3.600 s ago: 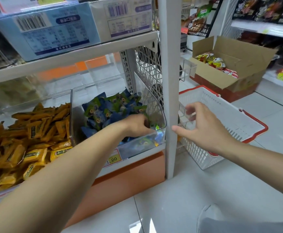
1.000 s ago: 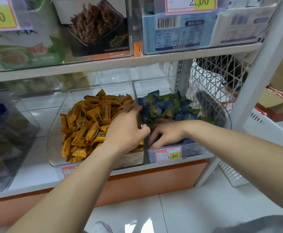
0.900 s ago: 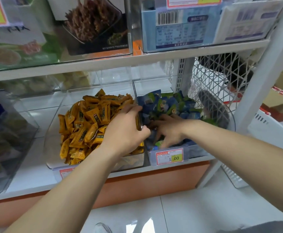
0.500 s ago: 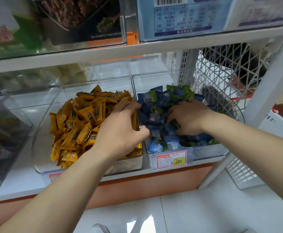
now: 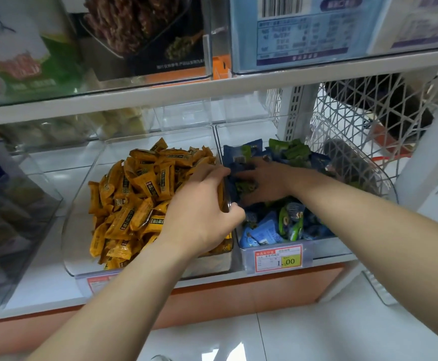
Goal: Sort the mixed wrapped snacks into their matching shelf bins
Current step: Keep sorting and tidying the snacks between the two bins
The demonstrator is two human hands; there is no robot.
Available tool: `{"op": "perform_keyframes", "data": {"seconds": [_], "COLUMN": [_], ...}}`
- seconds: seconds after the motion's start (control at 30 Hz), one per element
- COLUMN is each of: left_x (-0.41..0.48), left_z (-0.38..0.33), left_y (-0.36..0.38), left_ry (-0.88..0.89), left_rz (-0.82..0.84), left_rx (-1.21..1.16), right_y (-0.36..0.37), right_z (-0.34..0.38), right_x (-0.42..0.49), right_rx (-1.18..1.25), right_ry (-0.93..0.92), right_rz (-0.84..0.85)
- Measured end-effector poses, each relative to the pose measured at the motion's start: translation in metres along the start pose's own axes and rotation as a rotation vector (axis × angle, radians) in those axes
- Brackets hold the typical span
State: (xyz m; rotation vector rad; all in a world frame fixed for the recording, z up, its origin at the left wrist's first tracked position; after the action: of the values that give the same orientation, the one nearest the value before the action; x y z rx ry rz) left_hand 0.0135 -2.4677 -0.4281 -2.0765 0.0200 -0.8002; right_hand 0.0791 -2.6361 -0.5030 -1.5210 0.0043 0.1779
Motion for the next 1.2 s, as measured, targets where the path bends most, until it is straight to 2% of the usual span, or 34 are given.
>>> {"op": "perform_keyframes", "data": {"seconds": [0.2,0.33,0.43,0.67,0.8,0.83,0.93,1.0,1.07,1.13,1.2], "left_x": [0.0,0.001,0.001,0.001,0.001,0.001,0.002,0.002,0.002,0.001,0.0], "left_z": [-0.001,0.0,0.002,0.006,0.006,0.006,0.005,0.004,0.004,0.004,0.004], "left_y": [-0.002,-0.004,-0.005,-0.003,-0.002,-0.002,-0.002,-0.002,-0.002,-0.002,-0.002], "left_ry": [0.003,-0.007,-0.005,0.003,0.005,0.005,0.009,0.008,0.008,0.012,0.018], "left_rz": [-0.007,-0.019,-0.022,-0.009,-0.011,-0.013,-0.019,-0.02,-0.02,-0.017,-0.012], "left_rx": [-0.001,0.003,-0.006,-0.036,-0.039,-0.039,-0.034,-0.034,-0.036,-0.035,-0.039], "right_y": [0.015,0.011,0.0,-0.035,-0.034,-0.036,-0.052,-0.057,-0.047,-0.028,-0.019], "right_z": [0.012,0.013,0.006,-0.034,-0.058,-0.061,-0.045,-0.027,-0.017,-0.018,-0.024], "right_x": [0.013,-0.008,-0.028,-0.049,-0.05,-0.048,-0.034,-0.023,-0.008,0.006,0.013], "right_rx": [0.182,0.34,0.34,0.129,-0.009,-0.056,-0.124,0.008,0.085,0.01,-0.024], "right_ry": [0.011,-0.02,-0.077,-0.076,0.032,0.045,-0.038,-0.083,-0.076,-0.025,0.042], "right_rz": [0.06,0.181,0.203,0.038,0.092,0.061,-0.251,-0.39,-0.348,-0.234,-0.208]}}
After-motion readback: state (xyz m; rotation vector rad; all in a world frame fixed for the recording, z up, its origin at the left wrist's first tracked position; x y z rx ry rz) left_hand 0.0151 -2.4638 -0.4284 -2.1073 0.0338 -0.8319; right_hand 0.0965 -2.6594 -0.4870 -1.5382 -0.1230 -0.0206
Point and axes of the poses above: each hand's wrist, its own x-axis towards the middle knuckle, its own y-axis out of the palm, z = x × y, the point moved 7 cm from there along x, towards the middle knuckle, and after that the axes turned 15 degrees about -z, right-handed, at the moved point
